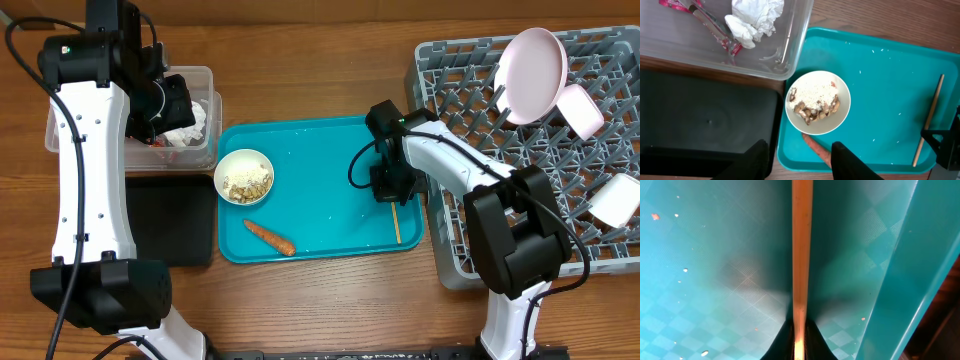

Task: Sort waste into correct bins and load items into the dishwasher
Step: 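Grasp the second chopstick on the tray with the right gripper, then place the second chopstick into the dish rack with the right gripper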

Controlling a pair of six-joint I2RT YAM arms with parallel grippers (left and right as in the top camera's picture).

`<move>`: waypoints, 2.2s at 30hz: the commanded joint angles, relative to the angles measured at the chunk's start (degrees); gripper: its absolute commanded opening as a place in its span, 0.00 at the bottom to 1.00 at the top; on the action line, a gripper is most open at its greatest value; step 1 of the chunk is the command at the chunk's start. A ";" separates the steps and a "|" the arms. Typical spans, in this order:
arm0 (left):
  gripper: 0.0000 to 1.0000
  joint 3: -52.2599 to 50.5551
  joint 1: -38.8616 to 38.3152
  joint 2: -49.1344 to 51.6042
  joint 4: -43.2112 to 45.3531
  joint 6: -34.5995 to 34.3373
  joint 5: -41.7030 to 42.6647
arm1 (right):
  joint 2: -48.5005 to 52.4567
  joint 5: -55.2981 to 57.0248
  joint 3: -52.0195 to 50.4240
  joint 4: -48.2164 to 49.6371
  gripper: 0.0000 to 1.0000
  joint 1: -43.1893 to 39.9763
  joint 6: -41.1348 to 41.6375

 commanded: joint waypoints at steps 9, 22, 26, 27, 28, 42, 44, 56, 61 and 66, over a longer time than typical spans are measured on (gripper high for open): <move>0.44 0.81 0.31 -1.40 -0.11 -0.98 0.00 | -8.46 -1.90 5.62 -5.03 0.04 -0.11 -1.88; 0.44 0.81 0.31 -1.40 -0.11 -1.01 0.02 | -22.10 3.80 6.69 -9.35 0.04 -12.48 -10.64; 0.44 0.81 0.31 -1.40 -0.11 -1.01 0.02 | -21.40 3.74 3.30 -9.64 0.04 -17.18 -11.10; 0.44 0.81 0.31 -1.40 -0.13 -1.01 0.02 | -21.07 3.58 2.29 -9.51 0.04 -18.01 -11.13; 0.44 0.81 0.31 -1.40 -0.13 -1.01 0.02 | -20.83 3.50 1.20 -9.22 0.04 -18.60 -11.13; 0.44 0.81 0.31 -1.40 -0.11 -1.01 0.02 | -20.17 -2.10 -4.87 -6.93 0.21 -18.21 -14.12; 0.44 0.81 0.31 -1.40 -0.11 -1.01 0.02 | -20.17 -2.01 -4.87 -7.30 0.43 -18.21 -14.10; 0.45 0.81 0.28 -1.40 -0.13 -0.98 0.07 | -25.24 -2.01 -0.09 -6.58 0.50 -18.49 -12.04; 0.45 0.81 -1.66 -1.40 -0.13 -0.46 0.26 | -30.47 -5.92 7.82 -5.25 0.65 -18.49 -11.91; 0.45 0.81 -8.50 -1.40 -0.42 1.16 -1.18 | -32.50 -17.88 9.09 -3.48 0.75 -17.53 -15.34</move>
